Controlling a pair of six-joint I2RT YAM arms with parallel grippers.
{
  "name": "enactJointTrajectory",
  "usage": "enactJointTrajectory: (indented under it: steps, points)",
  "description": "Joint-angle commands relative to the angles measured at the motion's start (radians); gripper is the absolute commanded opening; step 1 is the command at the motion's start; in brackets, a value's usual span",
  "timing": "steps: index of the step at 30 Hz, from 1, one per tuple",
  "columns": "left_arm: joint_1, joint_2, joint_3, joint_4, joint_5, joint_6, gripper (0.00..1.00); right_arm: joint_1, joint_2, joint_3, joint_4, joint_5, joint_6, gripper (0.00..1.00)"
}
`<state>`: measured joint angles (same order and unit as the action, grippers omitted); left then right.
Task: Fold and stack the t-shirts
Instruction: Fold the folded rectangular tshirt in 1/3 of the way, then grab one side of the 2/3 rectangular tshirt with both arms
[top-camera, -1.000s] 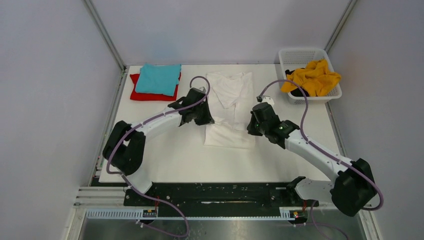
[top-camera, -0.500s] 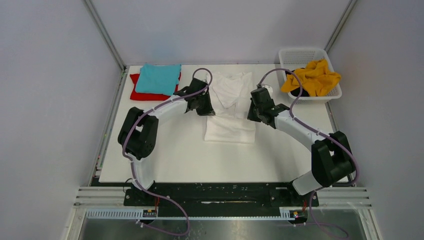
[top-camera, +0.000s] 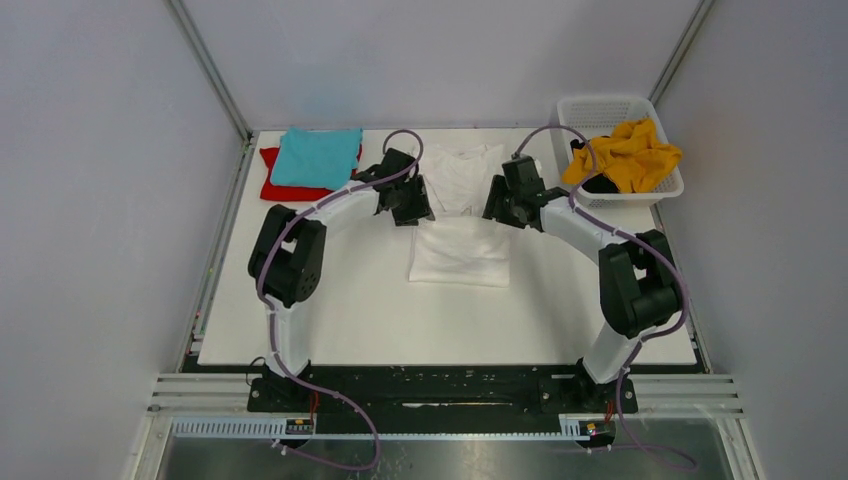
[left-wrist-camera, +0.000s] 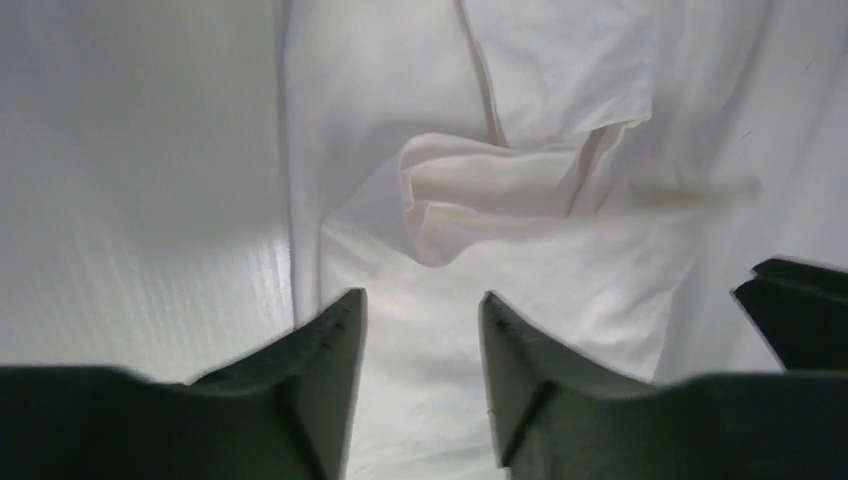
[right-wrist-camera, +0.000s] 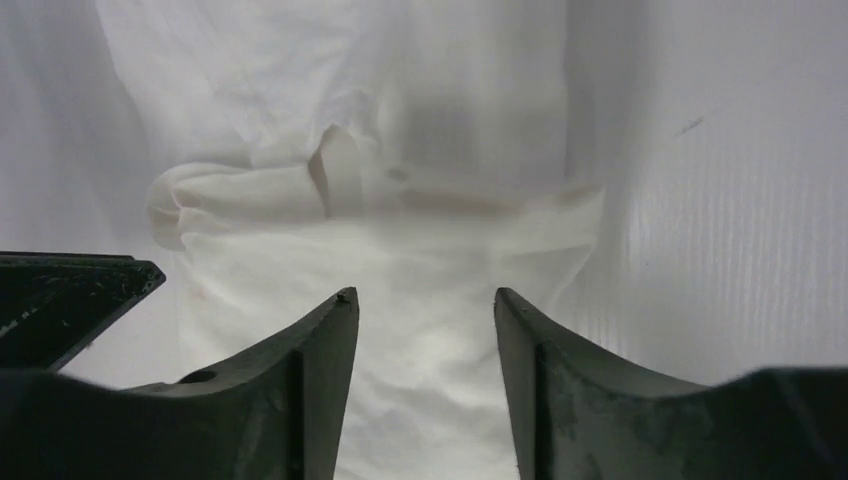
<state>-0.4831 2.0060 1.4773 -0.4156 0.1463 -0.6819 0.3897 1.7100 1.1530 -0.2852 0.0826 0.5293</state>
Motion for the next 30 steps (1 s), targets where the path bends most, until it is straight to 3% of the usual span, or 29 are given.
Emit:
enactJointTrajectory:
  steps: [1,3,4,6,12,17,23,27,30]
  points:
    - [0.02,-0.058,0.05,0.004,-0.018,-0.006,0.62,-0.028,0.033,0.119,-0.028,-0.02,-0.01,0.72]
    - [0.02,-0.117,0.006,0.012,-0.026,-0.002,0.95,-0.03,0.019,0.121,-0.046,-0.005,-0.012,0.88]
    - [0.02,-0.147,-0.029,0.024,-0.029,0.0,0.99,-0.03,0.003,0.109,-0.047,-0.003,-0.012,0.95]
    - [0.021,-0.215,-0.112,0.045,-0.021,0.001,0.99,-0.031,-0.045,0.059,-0.047,-0.001,-0.011,0.99]
    - [0.006,-0.354,-0.386,0.097,0.067,-0.026,0.99,-0.031,-0.208,-0.161,-0.052,-0.077,0.021,1.0]
    - [-0.041,-0.387,-0.511,0.122,0.08,-0.043,0.99,-0.031,-0.326,-0.356,-0.044,-0.192,0.07,0.97]
    - [-0.05,-0.34,-0.548,0.158,0.093,-0.065,0.8,-0.031,-0.365,-0.485,0.013,-0.285,0.091,0.88]
    - [-0.059,-0.314,-0.547,0.165,0.108,-0.07,0.6,-0.031,-0.352,-0.51,0.02,-0.3,0.086,0.76]
    - [-0.07,-0.306,-0.548,0.164,0.099,-0.07,0.52,-0.031,-0.344,-0.528,0.038,-0.296,0.086,0.72]
